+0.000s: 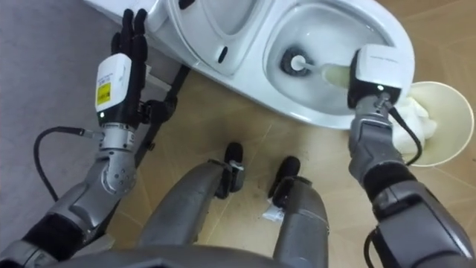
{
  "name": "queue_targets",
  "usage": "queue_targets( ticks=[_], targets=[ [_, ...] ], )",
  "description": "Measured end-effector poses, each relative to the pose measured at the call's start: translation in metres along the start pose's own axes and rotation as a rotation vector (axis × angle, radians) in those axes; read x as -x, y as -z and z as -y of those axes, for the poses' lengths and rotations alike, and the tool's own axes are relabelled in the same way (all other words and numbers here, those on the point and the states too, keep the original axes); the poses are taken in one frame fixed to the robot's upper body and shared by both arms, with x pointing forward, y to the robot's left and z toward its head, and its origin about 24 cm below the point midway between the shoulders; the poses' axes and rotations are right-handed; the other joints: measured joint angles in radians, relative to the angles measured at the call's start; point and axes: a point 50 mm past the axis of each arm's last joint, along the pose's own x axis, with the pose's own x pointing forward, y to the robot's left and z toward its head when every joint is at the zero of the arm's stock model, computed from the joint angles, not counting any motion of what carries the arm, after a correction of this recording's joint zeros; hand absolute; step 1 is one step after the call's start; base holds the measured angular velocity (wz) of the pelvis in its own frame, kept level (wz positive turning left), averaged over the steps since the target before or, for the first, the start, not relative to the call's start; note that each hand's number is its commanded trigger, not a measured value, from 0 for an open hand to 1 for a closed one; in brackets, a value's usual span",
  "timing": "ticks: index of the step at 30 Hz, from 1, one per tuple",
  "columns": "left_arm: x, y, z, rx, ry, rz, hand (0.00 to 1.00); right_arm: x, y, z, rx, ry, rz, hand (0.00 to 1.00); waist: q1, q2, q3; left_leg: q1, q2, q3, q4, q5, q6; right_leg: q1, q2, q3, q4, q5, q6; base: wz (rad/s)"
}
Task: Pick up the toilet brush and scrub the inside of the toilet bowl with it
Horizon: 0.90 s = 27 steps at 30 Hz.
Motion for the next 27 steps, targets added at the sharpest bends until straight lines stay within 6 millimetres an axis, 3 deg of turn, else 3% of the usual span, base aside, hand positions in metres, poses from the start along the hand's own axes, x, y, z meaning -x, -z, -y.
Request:
queue_targets(
  ticks=[4, 6, 9, 17, 25, 27],
  targets=[
    [0.004, 0.005, -0.005, 0.054, -0.025, -0.045, 0.00, 0.008, -0.023, 0.020, -0.044, 0.046, 0.074, 1.00, -0.006, 0.001, -0.0129, -0.009, 0.019, -0.002, 0.012, -0.008, -0.012, -0.001, 0.024, 0.001, -0.012, 0.006, -0.010, -0.10],
    [0.007, 0.006, -0.005, 0.073, -0.037, -0.067, 0.00, 0.019, -0.031, 0.027, -0.067, 0.067, 0.114, 1.00, -0.013, 0.005, -0.0294, -0.012, 0.027, -0.004, 0.018, -0.008, -0.017, 0.000, 0.032, 0.000, -0.011, 0.011, -0.018, -0.04],
    [0.012, 0.008, -0.003, 0.072, -0.035, -0.081, 0.00, 0.031, -0.038, 0.034, -0.110, 0.088, 0.137, 1.00, -0.014, 0.014, -0.0358, -0.006, 0.035, -0.001, 0.017, -0.010, -0.021, 0.008, 0.039, 0.000, -0.015, 0.012, -0.020, -0.06],
    [0.028, 0.008, 0.007, 0.088, 0.012, -0.115, 0.00, 0.040, -0.049, 0.049, -0.122, 0.130, 0.194, 1.00, -0.025, 0.015, -0.0362, -0.001, 0.038, -0.002, 0.015, -0.005, -0.032, 0.005, 0.040, 0.001, -0.008, 0.009, -0.031, 0.00],
    [0.023, 0.007, 0.008, 0.086, 0.027, -0.113, 0.00, 0.037, -0.043, 0.046, -0.165, 0.125, 0.177, 1.00, -0.054, 0.012, -0.0337, 0.005, 0.036, 0.003, 0.016, -0.002, -0.034, 0.002, 0.036, 0.010, 0.012, 0.005, -0.035, 0.00],
    [0.023, 0.013, 0.008, 0.060, 0.051, -0.133, 0.00, 0.026, -0.034, 0.039, -0.198, 0.111, 0.159, 1.00, -0.074, -0.005, -0.0242, 0.009, 0.029, 0.011, 0.016, -0.001, -0.033, -0.005, 0.022, 0.012, 0.035, -0.009, -0.036, 0.02]
  ],
)
